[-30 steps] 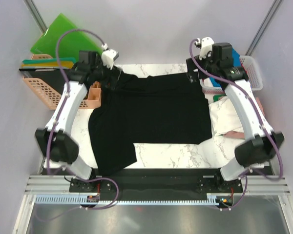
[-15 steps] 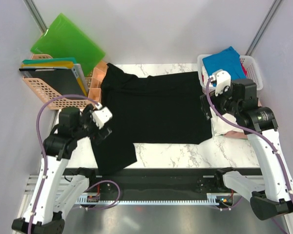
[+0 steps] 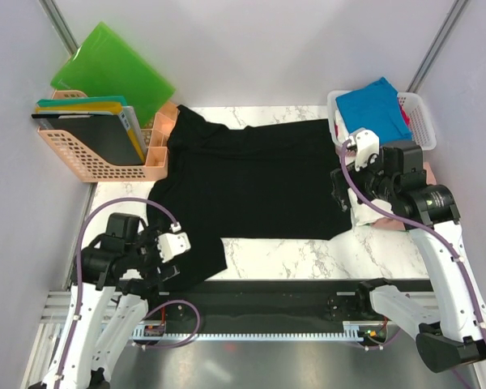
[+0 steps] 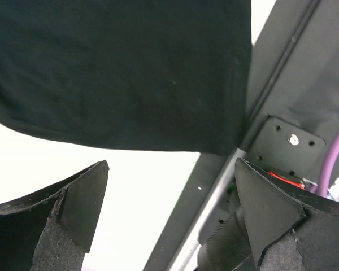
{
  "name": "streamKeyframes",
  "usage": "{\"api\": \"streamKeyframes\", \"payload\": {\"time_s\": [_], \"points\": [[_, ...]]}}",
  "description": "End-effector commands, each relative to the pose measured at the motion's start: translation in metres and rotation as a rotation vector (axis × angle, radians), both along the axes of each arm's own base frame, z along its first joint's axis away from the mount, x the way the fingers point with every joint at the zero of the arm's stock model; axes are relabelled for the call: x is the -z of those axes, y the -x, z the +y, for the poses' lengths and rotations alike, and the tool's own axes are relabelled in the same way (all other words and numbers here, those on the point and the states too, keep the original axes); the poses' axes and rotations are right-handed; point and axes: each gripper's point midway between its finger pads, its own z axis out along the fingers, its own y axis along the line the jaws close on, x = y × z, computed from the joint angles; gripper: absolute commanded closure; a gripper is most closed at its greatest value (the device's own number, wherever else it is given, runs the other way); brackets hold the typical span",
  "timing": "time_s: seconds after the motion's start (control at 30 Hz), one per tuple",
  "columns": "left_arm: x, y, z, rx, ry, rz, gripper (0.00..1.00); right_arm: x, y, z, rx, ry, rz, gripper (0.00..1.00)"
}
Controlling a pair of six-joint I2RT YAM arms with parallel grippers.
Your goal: Fold and stack the t-shirts
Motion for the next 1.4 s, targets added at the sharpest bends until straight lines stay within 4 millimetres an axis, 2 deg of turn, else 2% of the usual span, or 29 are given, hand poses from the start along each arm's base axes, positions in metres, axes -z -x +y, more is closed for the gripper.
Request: {"api": "streamKeyframes", "payload": {"time_s": [0.0, 0.17, 0.33, 0.5, 0.67, 0.73, 0.93, 1.07, 1.13, 1.2, 1.23, 1.3, 1.37], "points": [[0.013, 0.023, 0.01, 0.042, -0.066, 0.092, 0.0, 0.0, 0.001, 0.006, -0.017, -0.03, -0.002, 0.02], [0.018, 0.02, 0.007, 0.059, -0.063, 0.135, 0.0, 0.002, 0.001, 0.008, -0.026, -0.033, 0.001, 0.02], [0.011, -0.015, -0.008, 0.045, 0.015, -0.011, 0.0, 0.012, -0.002, 0.009, -0.027, -0.038, 0.012, 0.02], [0.036, -0.036, -0.018, 0.001, 0.056, 0.049, 0.0, 0.017, -0.005, 0.011, -0.021, -0.046, 0.034, 0.02], [0.047, -0.064, -0.035, -0.051, 0.121, 0.082, 0.0, 0.02, -0.009, 0.008, -0.006, -0.03, 0.044, 0.02], [0.059, -0.063, -0.045, -0.041, 0.141, 0.159, 0.0, 0.022, -0.009, 0.008, -0.008, -0.028, 0.051, 0.02], [0.072, -0.05, -0.077, 0.024, 0.162, 0.291, 0.0, 0.025, -0.01, 0.008, -0.011, -0.025, 0.056, 0.02], [0.097, -0.035, -0.081, 0.096, 0.054, 0.316, 0.0, 0.029, -0.008, 0.01, -0.029, -0.024, 0.064, 0.02], [0.106, -0.033, -0.081, 0.107, 0.018, 0.326, 0.0, 0.036, -0.005, 0.014, -0.064, -0.022, 0.08, 0.02], [0.109, -0.034, -0.081, 0.103, 0.006, 0.34, 0.0, 0.046, -0.002, 0.014, -0.087, -0.007, 0.113, 0.03], [0.108, -0.034, -0.082, 0.105, 0.013, 0.341, 0.0, 0.055, 0.002, 0.016, -0.123, 0.004, 0.144, 0.07], [0.102, -0.038, -0.086, 0.098, 0.029, 0.328, 0.0, 0.065, 0.009, 0.018, -0.166, 0.013, 0.191, 0.1], [0.089, -0.048, -0.091, 0.08, 0.052, 0.297, 0.0, 0.079, 0.025, 0.025, -0.278, 0.019, 0.258, 0.12]]}}
